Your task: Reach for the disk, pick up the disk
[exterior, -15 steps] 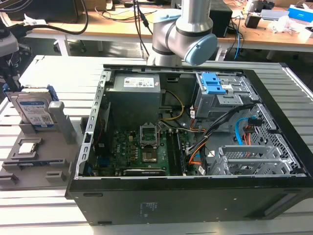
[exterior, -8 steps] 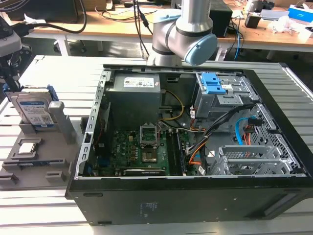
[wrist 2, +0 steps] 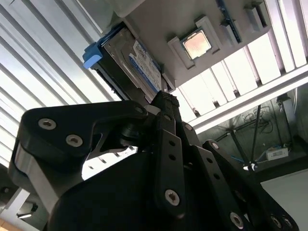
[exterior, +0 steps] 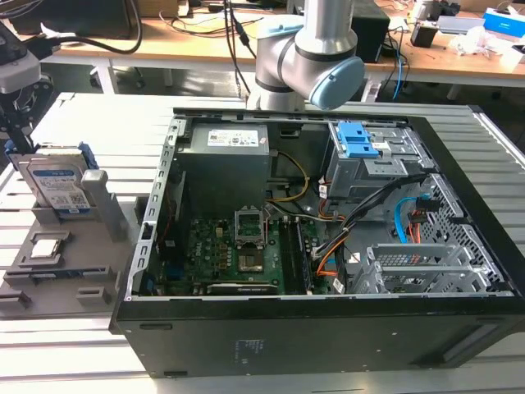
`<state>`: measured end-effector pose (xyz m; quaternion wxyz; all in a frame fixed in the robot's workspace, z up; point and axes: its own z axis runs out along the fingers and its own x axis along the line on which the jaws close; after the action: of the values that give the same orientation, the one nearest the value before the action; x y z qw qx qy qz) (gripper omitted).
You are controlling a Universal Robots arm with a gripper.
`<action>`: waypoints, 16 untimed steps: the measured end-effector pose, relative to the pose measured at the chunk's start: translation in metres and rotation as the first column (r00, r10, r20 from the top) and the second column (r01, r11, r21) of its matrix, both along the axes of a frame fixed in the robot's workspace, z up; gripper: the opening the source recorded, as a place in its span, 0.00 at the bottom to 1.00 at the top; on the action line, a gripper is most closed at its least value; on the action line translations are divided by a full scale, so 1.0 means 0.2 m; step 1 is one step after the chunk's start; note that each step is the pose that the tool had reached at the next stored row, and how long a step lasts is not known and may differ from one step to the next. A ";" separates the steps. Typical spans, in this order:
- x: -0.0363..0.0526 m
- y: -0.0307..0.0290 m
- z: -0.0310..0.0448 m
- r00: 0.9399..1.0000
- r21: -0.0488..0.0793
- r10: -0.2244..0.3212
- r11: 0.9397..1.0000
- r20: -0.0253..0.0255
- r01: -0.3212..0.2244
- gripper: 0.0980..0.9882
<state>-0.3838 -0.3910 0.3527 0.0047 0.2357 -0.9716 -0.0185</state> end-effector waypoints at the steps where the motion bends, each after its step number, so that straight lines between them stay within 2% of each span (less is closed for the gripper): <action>1: 0.000 0.000 0.000 1.000 0.000 0.012 1.000 0.000 -0.012 0.01; 9: 0.000 0.000 0.000 0.997 0.000 0.083 0.997 0.000 -0.083 0.01; 16: 0.000 0.000 0.000 0.990 0.000 0.141 0.990 0.000 -0.141 0.01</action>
<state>-0.3838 -0.3910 0.3527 0.0061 0.3035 -0.9526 -0.0181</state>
